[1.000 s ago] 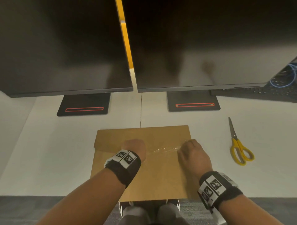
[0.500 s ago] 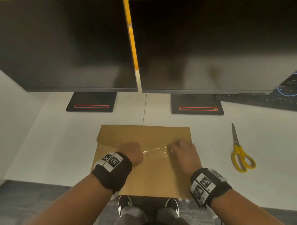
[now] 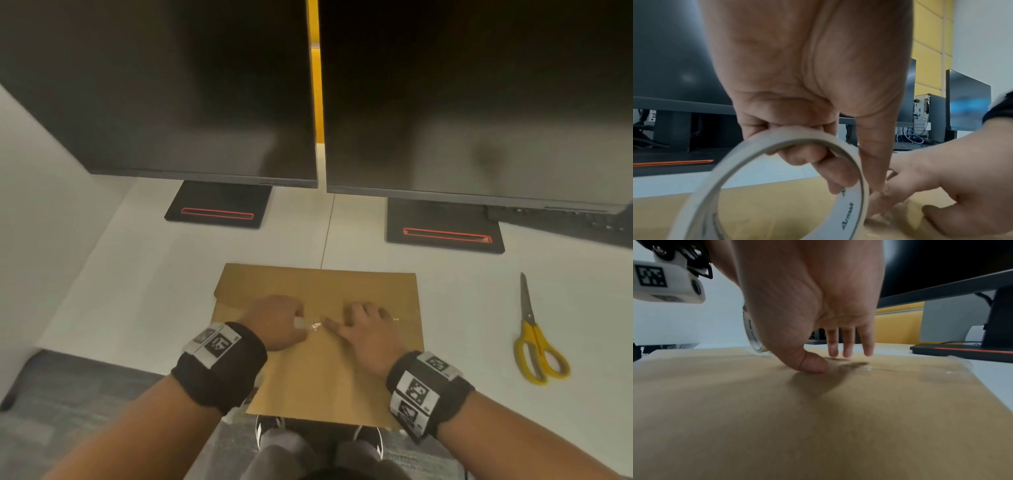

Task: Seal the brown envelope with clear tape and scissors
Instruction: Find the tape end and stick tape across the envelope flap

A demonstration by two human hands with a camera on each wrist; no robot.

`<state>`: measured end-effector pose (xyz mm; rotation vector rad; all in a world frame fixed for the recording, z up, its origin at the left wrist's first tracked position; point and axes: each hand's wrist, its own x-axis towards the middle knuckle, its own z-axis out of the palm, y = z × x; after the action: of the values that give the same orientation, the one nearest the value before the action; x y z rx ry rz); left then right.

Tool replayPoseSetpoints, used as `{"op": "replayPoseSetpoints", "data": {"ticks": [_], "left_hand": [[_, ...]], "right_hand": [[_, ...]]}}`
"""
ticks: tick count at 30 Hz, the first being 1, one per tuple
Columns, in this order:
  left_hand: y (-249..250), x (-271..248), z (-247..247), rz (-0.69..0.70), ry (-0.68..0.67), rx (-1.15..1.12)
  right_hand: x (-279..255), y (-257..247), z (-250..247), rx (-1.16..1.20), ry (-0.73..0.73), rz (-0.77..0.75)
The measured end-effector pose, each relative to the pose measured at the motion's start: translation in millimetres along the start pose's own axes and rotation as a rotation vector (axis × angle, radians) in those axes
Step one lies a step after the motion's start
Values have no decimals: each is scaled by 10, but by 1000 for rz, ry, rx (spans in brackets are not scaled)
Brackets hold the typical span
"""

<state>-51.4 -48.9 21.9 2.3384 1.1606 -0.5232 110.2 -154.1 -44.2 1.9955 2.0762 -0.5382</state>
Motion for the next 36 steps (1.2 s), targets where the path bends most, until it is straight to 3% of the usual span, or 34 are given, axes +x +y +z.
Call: {"op": "replayPoseSetpoints", "data": {"ticks": [6,15,21,30,36], "left_hand": [[-3,-5,20,110,53,202],[44,16,221,172,81,476],[22,24,328,227,186,604],[-230,46,215,308,348,481],[-505,198,329,264,330,373]], "right_hand": [[36,-85,-51,26,-27,-86],[150,-231,-187,60,-143,8],[219,-285,-186,15,-125,43],[189,-218,-141,39,-89,18],[77,-186,-90,65,-71,27]]}}
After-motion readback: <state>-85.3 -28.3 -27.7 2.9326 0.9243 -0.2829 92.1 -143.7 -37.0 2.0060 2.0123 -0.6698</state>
